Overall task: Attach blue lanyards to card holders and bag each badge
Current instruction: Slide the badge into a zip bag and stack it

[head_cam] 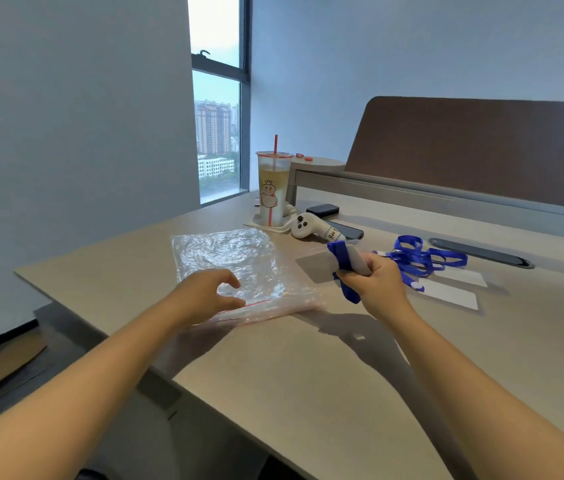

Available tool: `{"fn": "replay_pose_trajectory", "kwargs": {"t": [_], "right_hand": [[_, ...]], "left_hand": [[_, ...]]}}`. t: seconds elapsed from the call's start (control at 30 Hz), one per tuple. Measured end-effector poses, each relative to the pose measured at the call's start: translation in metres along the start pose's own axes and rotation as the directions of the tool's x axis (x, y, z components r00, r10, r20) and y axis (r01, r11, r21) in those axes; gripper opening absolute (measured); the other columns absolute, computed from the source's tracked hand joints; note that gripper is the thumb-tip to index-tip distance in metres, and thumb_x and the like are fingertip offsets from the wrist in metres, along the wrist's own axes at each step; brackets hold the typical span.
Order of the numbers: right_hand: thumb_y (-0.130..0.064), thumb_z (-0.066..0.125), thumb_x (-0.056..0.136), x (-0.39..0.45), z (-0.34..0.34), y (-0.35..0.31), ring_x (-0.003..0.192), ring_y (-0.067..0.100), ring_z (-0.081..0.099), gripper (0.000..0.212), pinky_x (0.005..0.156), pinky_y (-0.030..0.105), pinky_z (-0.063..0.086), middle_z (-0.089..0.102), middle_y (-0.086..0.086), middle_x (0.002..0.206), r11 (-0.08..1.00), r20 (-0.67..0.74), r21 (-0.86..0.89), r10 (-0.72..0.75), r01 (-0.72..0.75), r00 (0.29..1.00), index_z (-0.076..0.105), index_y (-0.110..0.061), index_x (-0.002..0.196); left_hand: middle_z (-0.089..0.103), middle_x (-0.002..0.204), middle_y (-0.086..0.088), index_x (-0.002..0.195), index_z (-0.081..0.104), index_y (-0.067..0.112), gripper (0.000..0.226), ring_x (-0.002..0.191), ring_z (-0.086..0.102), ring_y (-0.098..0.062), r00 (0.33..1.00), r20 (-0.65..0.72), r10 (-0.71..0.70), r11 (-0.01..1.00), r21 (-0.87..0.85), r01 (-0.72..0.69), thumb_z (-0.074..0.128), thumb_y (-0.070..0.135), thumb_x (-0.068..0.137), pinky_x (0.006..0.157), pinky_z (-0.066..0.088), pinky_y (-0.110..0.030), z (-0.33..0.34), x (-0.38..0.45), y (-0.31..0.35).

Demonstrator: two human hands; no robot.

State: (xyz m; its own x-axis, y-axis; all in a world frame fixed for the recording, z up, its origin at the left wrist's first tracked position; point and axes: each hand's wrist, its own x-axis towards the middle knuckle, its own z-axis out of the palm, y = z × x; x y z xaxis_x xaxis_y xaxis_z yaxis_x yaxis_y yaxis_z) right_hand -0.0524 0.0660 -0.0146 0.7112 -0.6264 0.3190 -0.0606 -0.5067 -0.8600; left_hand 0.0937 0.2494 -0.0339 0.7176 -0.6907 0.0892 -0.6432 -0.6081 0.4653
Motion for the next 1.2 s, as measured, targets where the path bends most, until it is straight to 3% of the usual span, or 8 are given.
{"fn": "replay_pose_trajectory", "kwargs": {"t": [0.17,0.33,0.43,0.53,0.63,0.73,0.9,1.2], "right_hand": [[0.0,0.06,0.08,-0.001,0.026,-0.012,0.076,0.026,0.049,0.006,0.074,0.038,0.044,0.059,0.016,0.081,0.999,0.044,0.037,0.004,-0.005,0.999,0.06,-0.006,0.081],[0.003,0.059,0.08,-0.006,0.033,-0.023,0.081,0.036,0.053,0.017,0.09,0.053,0.044,0.063,0.029,0.1,0.998,0.019,0.057,0.029,-0.03,0.999,0.06,0.01,0.095],[0.004,0.058,0.081,-0.007,0.036,-0.028,0.103,0.046,0.052,0.021,0.092,0.052,0.043,0.062,0.029,0.107,0.996,0.004,0.082,0.036,-0.036,0.999,0.058,0.012,0.1],[0.005,0.057,0.081,-0.007,0.039,-0.034,0.099,0.046,0.053,0.023,0.092,0.051,0.043,0.061,0.029,0.108,0.992,0.012,0.118,0.04,-0.041,0.999,0.057,0.014,0.102],[0.005,0.057,0.081,-0.007,0.042,-0.04,0.078,0.026,0.05,0.022,0.091,0.051,0.044,0.061,0.029,0.106,0.986,0.033,0.161,0.037,-0.042,0.999,0.056,0.013,0.101],[0.003,0.057,0.082,-0.008,0.045,-0.043,0.074,0.015,0.048,0.023,0.086,0.043,0.046,0.061,0.023,0.107,0.978,0.06,0.203,0.04,-0.052,0.997,0.055,0.007,0.104],[0.006,0.057,0.081,-0.011,0.045,-0.049,0.075,0.027,0.053,0.025,0.092,0.05,0.045,0.061,0.028,0.107,0.977,0.095,0.21,0.014,-0.034,0.995,0.055,0.012,0.105],[0.007,0.058,0.08,-0.009,0.035,-0.056,0.066,0.012,0.052,0.017,0.083,0.042,0.049,0.062,0.025,0.106,0.97,0.081,0.233,-0.096,0.075,0.992,0.058,0.003,0.097]], "left_hand": [[0.06,0.117,-0.002,0.108,0.061,0.018,0.029,0.098,0.052,-0.015,0.998,0.026,-0.06,0.994,0.098,0.057,0.059,0.035,0.084,0.083,0.039,-0.025,-0.006,-0.014,-0.024],[0.067,0.1,-0.005,0.098,0.065,0.012,0.02,0.081,0.053,-0.016,0.997,-0.076,-0.003,0.991,0.131,0.013,0.05,0.023,0.091,0.073,0.041,-0.027,-0.011,-0.015,-0.028],[0.066,0.1,-0.005,0.1,0.061,0.012,0.016,0.086,0.056,-0.018,0.994,-0.107,0.003,0.997,0.083,0.006,0.048,0.012,0.09,0.079,0.045,-0.029,-0.015,-0.016,-0.032],[0.061,0.092,0.0,0.092,0.05,0.019,0.022,0.085,0.057,-0.019,0.993,-0.116,0.034,0.999,-0.021,-0.037,0.047,-0.002,0.086,0.077,0.047,-0.026,-0.019,-0.019,-0.036],[0.056,0.085,0.004,0.075,0.043,0.028,0.036,0.083,0.058,-0.018,0.99,-0.125,0.065,0.992,-0.098,-0.078,0.049,-0.006,0.084,0.073,0.047,-0.022,-0.025,-0.022,-0.038],[0.055,0.079,0.009,0.079,0.06,0.02,0.027,0.085,0.057,-0.017,0.989,-0.137,0.06,0.988,-0.134,-0.078,0.052,-0.005,0.085,0.073,0.045,-0.016,-0.028,-0.021,-0.039],[0.058,0.098,0.002,0.107,0.065,0.007,0.029,0.088,0.055,-0.013,0.984,-0.172,0.033,0.965,-0.252,-0.076,0.055,-0.006,0.083,0.079,0.044,-0.015,-0.031,-0.018,-0.032],[0.052,0.129,-0.008,0.121,0.055,0.013,0.047,0.101,0.049,-0.012,0.989,-0.145,0.038,0.919,-0.383,-0.092,0.053,-0.013,0.082,0.086,0.043,-0.024,-0.035,-0.013,-0.021]]}}
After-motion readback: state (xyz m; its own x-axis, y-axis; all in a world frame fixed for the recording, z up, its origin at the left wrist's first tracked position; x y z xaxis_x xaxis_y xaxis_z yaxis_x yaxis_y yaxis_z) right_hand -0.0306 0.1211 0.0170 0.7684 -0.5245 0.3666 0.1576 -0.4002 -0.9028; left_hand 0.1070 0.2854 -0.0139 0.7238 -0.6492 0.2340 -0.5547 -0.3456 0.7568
